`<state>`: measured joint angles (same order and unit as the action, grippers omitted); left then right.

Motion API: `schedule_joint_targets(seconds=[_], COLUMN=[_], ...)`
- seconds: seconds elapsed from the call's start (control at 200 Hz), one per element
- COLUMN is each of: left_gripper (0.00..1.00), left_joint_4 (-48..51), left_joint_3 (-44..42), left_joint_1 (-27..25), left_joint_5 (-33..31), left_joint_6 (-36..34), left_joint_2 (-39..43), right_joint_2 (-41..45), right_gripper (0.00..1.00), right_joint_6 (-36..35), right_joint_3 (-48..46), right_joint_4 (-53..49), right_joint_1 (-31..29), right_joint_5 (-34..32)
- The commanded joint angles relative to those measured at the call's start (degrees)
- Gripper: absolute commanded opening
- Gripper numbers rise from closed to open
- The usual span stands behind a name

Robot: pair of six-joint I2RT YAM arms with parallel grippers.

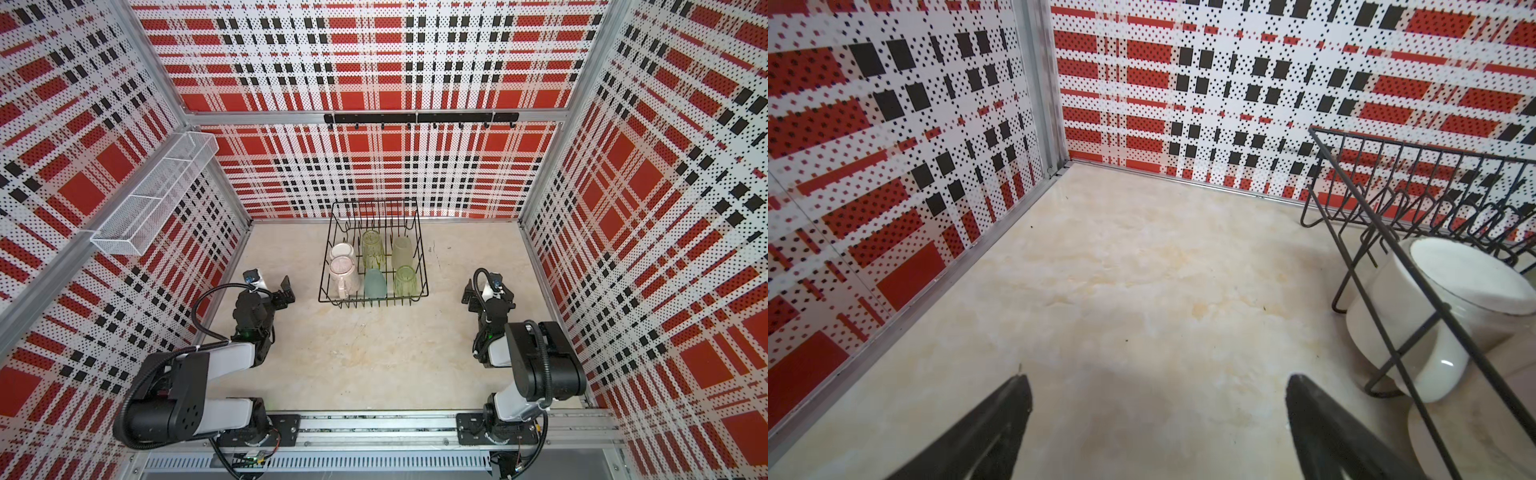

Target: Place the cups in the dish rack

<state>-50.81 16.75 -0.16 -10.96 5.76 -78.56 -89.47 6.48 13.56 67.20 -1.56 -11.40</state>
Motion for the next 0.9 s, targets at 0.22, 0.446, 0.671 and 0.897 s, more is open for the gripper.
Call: schedule_joint_targets(seconds=[0.22,0.446,0.671,0.897], left_gripper=[0.98,0.98,0.98,0.98], left_joint_4=[-18.31,-29.13,-29.81,-30.71], left_joint_3=[-1.67,-4.78,-4.84,-5.27], left_joint_1=[-3.36,-0.32,-1.66,-1.92], left_joint_5=[-5.71,-0.33,-4.37,-5.30], left_joint_6=[-6.37,-4.71,-4.84,-5.03], left_joint_2=[-7.44,-11.69,-11.79,-11.70], right_joint_2=[-0.44,-0.61,-0.53,-0.53], right_gripper=[1.00,1.00,1.00,1.00], right_joint_6=[-1.00,-1.64,-1.73,-1.82], right_joint_3=[1.90,2.34,2.35,2.30], right_joint_4=[1.05,0.44,0.37,0.39], right_joint_1=[-0.01,-0.54,-0.63,-0.64], right_joint_5=[0.14,-0.14,-0.16,-0.18])
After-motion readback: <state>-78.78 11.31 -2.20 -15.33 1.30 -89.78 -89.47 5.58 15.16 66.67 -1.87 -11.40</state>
